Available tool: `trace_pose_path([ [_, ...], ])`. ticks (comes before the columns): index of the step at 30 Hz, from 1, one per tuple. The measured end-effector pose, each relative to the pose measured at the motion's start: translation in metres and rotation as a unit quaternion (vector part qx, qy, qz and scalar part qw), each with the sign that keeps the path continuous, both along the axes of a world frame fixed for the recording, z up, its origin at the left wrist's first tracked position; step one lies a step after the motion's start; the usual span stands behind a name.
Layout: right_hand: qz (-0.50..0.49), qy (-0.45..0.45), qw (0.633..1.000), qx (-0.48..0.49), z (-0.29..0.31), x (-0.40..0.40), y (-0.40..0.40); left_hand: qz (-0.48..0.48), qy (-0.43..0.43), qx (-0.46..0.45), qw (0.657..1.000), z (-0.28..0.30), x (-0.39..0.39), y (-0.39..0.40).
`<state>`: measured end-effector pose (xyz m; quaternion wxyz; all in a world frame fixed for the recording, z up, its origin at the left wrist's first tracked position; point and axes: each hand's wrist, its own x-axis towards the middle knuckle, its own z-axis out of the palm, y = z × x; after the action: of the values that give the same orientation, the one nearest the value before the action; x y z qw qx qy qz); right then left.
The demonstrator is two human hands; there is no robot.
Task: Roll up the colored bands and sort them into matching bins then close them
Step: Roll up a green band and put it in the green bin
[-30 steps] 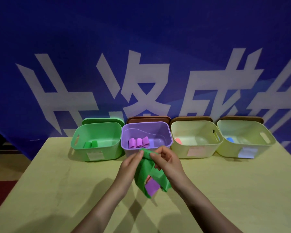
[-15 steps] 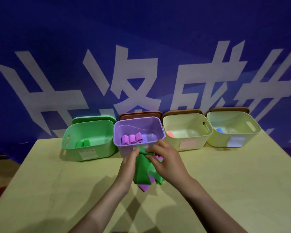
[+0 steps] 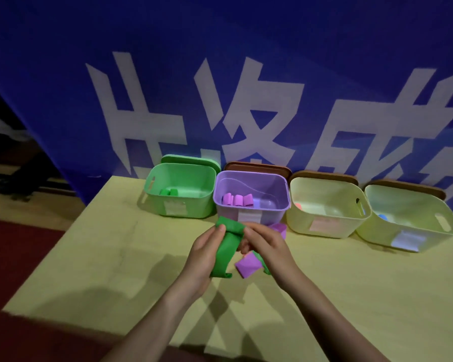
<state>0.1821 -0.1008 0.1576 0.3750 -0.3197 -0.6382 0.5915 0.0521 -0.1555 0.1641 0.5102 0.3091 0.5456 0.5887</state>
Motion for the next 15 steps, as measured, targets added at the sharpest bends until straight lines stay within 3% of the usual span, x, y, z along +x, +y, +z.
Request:
trace_pose_path([
  [7,-0.014,-0.035,0.999,0.039,-0.013,-0.031,-0.005,0.045,0.153,-0.024,0.987,-0.010,-0.029,-0.019],
  [15,-0.076,-0.123,0.970,0.198,-0.016,-0.034,-0.005,0.071,0.100,-0.065,0.990,-0.012,-0.021,-0.012],
])
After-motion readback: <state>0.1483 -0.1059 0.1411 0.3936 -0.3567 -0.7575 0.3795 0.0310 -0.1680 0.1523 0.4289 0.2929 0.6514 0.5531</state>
